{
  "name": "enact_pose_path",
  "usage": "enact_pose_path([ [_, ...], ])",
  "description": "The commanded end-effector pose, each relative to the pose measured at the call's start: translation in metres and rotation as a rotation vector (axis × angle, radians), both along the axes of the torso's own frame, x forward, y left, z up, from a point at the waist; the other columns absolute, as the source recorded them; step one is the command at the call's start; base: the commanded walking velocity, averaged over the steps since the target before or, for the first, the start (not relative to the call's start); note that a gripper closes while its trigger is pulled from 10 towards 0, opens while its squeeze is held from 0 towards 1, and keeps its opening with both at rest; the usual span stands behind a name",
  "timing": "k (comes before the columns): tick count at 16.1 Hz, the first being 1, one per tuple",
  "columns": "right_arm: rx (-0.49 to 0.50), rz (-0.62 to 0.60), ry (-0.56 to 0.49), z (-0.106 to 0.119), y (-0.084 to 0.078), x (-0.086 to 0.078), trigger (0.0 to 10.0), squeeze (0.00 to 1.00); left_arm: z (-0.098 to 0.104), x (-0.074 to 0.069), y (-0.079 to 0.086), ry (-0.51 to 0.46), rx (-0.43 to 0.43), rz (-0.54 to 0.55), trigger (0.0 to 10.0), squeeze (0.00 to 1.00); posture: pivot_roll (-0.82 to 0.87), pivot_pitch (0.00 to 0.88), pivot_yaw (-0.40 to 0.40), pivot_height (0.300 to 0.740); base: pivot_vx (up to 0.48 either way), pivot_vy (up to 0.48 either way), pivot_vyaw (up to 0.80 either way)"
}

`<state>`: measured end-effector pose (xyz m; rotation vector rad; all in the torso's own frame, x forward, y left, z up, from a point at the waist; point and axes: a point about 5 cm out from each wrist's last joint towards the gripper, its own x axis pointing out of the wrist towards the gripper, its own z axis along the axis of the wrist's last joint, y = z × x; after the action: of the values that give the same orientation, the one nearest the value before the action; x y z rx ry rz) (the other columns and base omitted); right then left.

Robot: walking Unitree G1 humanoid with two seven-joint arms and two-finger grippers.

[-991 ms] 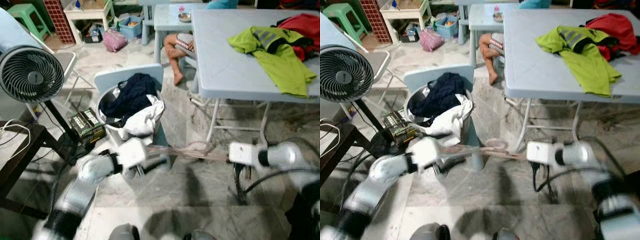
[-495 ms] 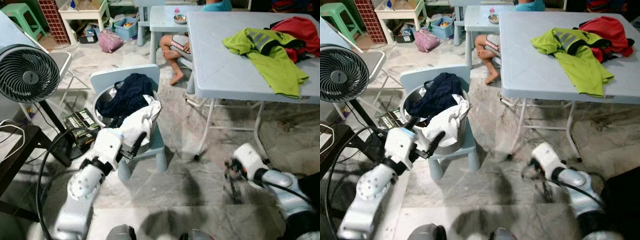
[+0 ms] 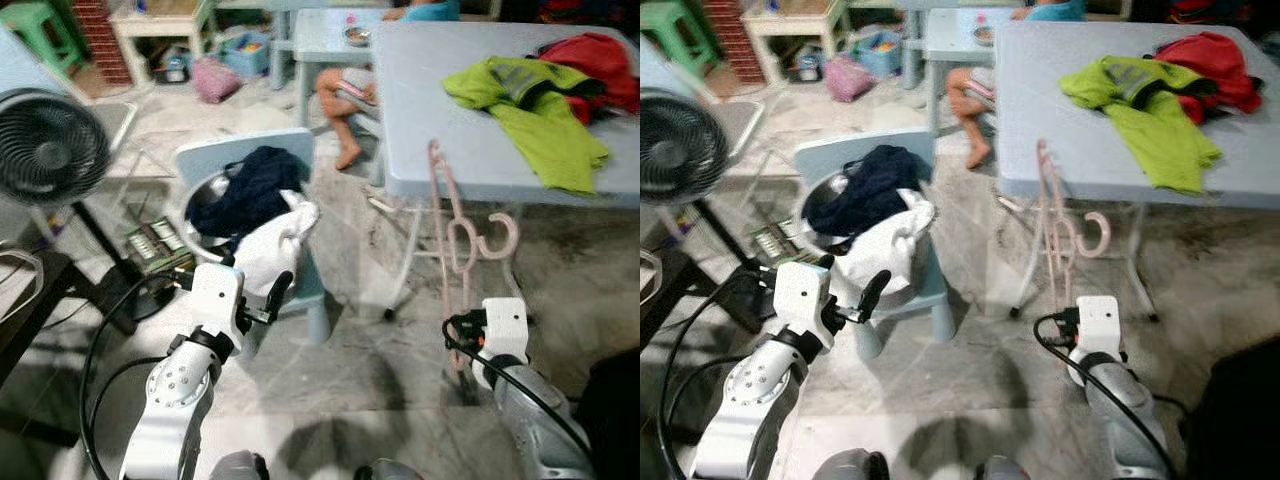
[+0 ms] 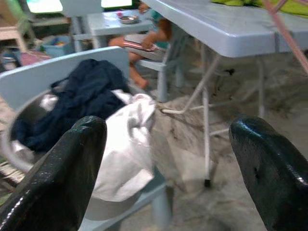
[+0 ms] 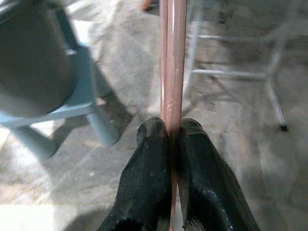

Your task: Hang hanger

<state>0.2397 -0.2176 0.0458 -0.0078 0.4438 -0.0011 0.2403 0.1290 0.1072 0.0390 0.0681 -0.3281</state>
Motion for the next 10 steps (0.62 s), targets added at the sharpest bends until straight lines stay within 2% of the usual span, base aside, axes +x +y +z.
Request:
enact_pose_path([
  [1, -0.014, -0.067, -0.009, 0.005, -0.008, -0.001, 10.0, 0.0, 0.002, 0.001, 0.002, 0.013, -0.005, 0.015, 10.0, 0.0, -0.02, 0.057, -0.012, 0.74, 0.0, 0.0, -0.8],
  [3, -0.018, -0.144, 0.004, 0.006, -0.016, 0.002, 10.0, 0.0, 0.001, 0.002, -0.004, 0.028, -0.001, -0.017, 10.0, 0.0, -0.02, 0.062, -0.012, 0.74, 0.0, 0.0, -0.8],
  [4, -0.016, -0.189, 0.023, 0.004, -0.021, 0.003, 10.0, 0.0, 0.0, -0.002, -0.015, 0.037, 0.019, -0.112, 10.0, 0.0, -0.02, 0.063, -0.014, 0.74, 0.0, 0.0, -0.8],
  [10, -0.018, -0.218, 0.026, 0.006, -0.018, 0.005, 10.0, 0.0, 0.002, -0.003, -0.023, 0.075, -0.035, -0.19, 10.0, 0.0, -0.02, 0.063, -0.011, 0.74, 0.0, 0.0, -0.8],
])
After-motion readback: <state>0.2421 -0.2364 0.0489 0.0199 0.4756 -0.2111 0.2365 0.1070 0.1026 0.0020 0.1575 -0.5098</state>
